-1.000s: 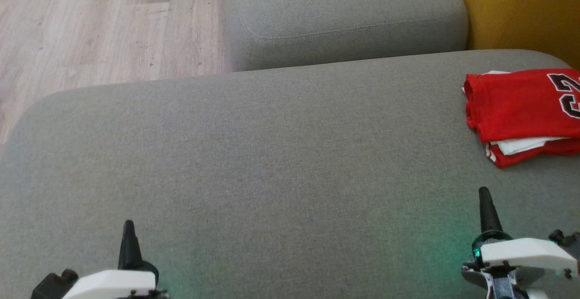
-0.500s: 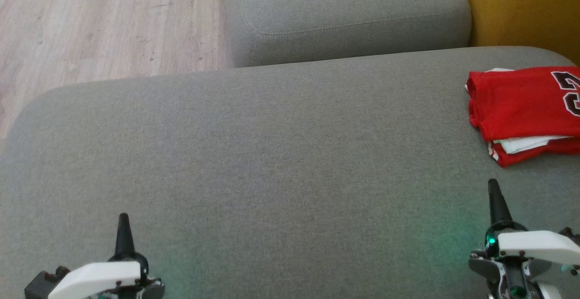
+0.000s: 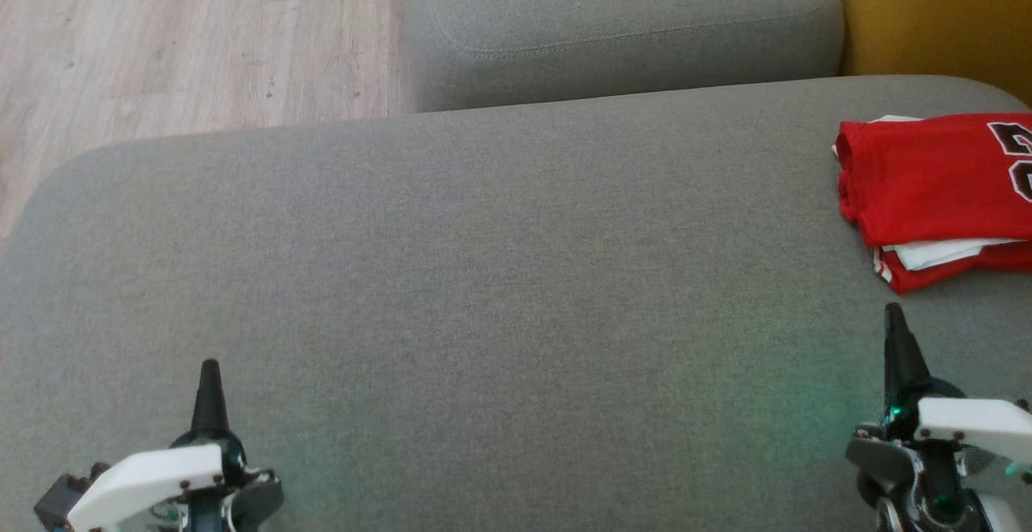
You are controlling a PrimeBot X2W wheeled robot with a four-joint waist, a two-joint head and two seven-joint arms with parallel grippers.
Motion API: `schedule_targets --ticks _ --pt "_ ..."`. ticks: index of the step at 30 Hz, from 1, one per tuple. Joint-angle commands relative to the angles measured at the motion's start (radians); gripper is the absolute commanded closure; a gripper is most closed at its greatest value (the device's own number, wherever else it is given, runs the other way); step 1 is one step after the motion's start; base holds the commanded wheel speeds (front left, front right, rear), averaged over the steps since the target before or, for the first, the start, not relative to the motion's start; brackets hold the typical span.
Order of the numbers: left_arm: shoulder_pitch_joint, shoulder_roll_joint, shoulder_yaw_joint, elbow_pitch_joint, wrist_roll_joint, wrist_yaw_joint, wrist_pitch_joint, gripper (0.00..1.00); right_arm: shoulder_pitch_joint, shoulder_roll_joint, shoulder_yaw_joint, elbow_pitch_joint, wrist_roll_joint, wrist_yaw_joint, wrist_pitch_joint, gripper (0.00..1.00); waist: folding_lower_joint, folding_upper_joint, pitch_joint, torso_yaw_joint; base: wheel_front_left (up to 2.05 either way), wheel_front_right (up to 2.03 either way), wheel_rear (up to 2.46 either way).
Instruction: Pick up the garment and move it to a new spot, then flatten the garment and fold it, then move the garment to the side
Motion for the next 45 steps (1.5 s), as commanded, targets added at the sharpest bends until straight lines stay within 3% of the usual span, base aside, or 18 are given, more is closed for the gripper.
schedule_targets --ticks 1,12,45 --pt "-0.062 0.013 0.043 -0.025 -0.035 -0.012 0.013 1.00 -0.063 -0.015 0.010 -0.041 0.038 -0.001 0.011 1.00 0.0000 0.0000 0.002 0.001 0.00 0.00 0.00" --pt "-0.092 0.012 0.070 -0.013 -0.158 -0.032 0.045 1.00 -0.081 -0.013 -0.015 -0.045 0.163 -0.001 0.044 1.00 0.0000 0.0000 0.011 0.004 0.00 0.00 0.00" --pt "-0.093 0.002 0.083 -0.012 -0.147 -0.032 0.056 1.00 -0.082 -0.005 -0.027 -0.044 0.153 -0.001 0.053 1.00 0.0000 0.0000 0.011 0.004 0.00 0.00 0.00"
